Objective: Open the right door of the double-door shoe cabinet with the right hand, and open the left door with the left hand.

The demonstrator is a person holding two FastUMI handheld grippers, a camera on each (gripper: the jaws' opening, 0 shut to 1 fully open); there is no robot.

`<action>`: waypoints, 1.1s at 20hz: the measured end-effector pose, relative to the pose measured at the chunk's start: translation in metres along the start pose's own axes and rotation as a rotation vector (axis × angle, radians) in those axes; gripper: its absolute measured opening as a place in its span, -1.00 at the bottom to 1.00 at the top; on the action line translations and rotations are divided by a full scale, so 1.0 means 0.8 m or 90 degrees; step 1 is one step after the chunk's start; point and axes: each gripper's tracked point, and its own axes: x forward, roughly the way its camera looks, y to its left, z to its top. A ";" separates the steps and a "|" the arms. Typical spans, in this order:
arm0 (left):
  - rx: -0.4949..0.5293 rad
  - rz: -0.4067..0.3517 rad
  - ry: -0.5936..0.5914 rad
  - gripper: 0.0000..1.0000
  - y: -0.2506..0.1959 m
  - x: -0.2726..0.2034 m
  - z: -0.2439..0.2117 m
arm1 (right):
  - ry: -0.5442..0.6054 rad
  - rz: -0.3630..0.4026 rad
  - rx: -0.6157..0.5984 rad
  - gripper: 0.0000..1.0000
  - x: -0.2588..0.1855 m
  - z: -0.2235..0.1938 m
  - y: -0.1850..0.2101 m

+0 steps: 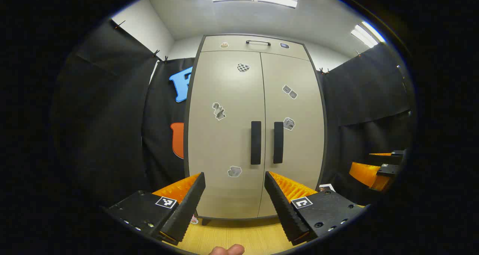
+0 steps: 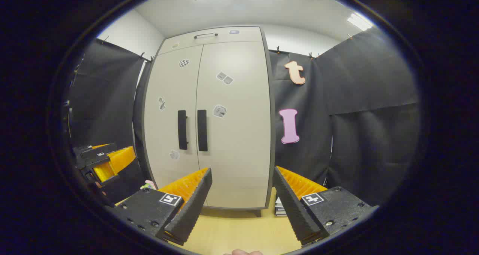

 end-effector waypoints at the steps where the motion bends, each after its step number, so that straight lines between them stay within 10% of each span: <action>1: -0.002 -0.005 -0.002 0.90 -0.001 0.001 0.002 | -0.001 -0.006 0.004 0.96 -0.001 0.001 -0.001; 22: -0.001 -0.008 -0.021 0.90 0.001 0.006 0.010 | -0.001 -0.013 0.003 0.97 0.003 0.000 0.030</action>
